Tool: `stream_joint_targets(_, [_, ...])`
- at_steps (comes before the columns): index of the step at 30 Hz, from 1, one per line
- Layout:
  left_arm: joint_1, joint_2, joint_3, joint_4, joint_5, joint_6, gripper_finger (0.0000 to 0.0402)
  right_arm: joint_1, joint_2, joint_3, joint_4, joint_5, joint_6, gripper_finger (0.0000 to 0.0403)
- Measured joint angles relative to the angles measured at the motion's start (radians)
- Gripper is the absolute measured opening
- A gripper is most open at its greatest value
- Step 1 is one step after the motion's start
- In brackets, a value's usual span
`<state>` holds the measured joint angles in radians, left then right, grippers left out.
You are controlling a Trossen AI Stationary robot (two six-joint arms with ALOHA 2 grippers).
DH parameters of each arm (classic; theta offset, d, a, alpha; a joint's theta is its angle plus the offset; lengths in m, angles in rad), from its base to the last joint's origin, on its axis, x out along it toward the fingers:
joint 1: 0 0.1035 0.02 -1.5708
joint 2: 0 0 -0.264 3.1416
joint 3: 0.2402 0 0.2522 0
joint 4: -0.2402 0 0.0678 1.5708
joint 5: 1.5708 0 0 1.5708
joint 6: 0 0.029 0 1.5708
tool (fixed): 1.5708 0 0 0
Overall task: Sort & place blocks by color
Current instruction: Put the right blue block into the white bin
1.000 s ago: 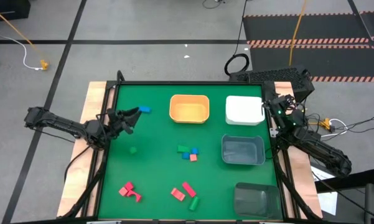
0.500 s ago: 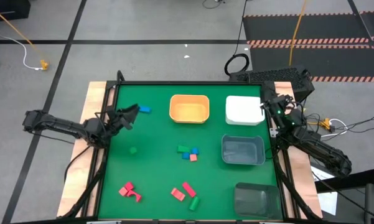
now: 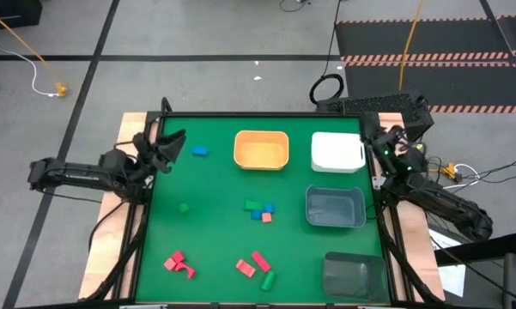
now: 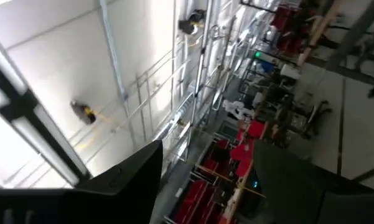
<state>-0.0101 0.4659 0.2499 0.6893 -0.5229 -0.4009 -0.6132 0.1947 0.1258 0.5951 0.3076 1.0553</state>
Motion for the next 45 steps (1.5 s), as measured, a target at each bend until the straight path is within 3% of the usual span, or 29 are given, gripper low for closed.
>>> stream_joint_targets(9, [0.032, 0.078, 0.088, 0.033, 0.05, -0.108, 0.0241, 0.002, 0.296, 0.229, 0.0, -0.255, -0.183, 0.0242])
stream_joint_targets(13, [0.053, 0.146, 0.089, 0.131, -0.01, -0.212, 0.0241, 0.018, 0.433, 0.306, 0.001, -0.203, -0.246, 0.0242])
stream_joint_targets(18, [0.081, 0.217, 0.089, 0.153, 0.029, -0.198, 0.0241, 0.053, 0.565, 0.354, 0.078, -0.159, -0.224, 0.0242])
stream_joint_targets(25, [0.09, 0.255, 0.089, 0.153, 0.078, -0.211, 0.0241, 0.11, 0.691, 0.358, 0.339, -0.24, -0.032, 0.0242])
stream_joint_targets(31, [0.09, 0.255, 0.112, 0.144, 0.084, -0.191, 0.0241, 0.233, 0.784, 0.41, 0.342, -0.282, -0.121, 0.0242])
stream_joint_targets(36, [0.09, 0.256, 0.2, 0.043, 0.106, -0.111, 0.0241, 0.304, 0.842, 0.49, 0.359, -0.302, -0.324, 0.0242])
stream_joint_targets(40, [0.089, 0.256, 0.283, -0.059, 0.107, -0.03, 0.0241, 0.31, 0.851, 0.491, 0.461, -0.336, -0.298, 0.0242])
stream_joint_targets(45, [0.079, 0.256, 0.378, -0.181, 0.107, 0.015, 0.0241, 0.305, 0.843, 0.491, 0.475, -0.281, -0.301, 0.0242])
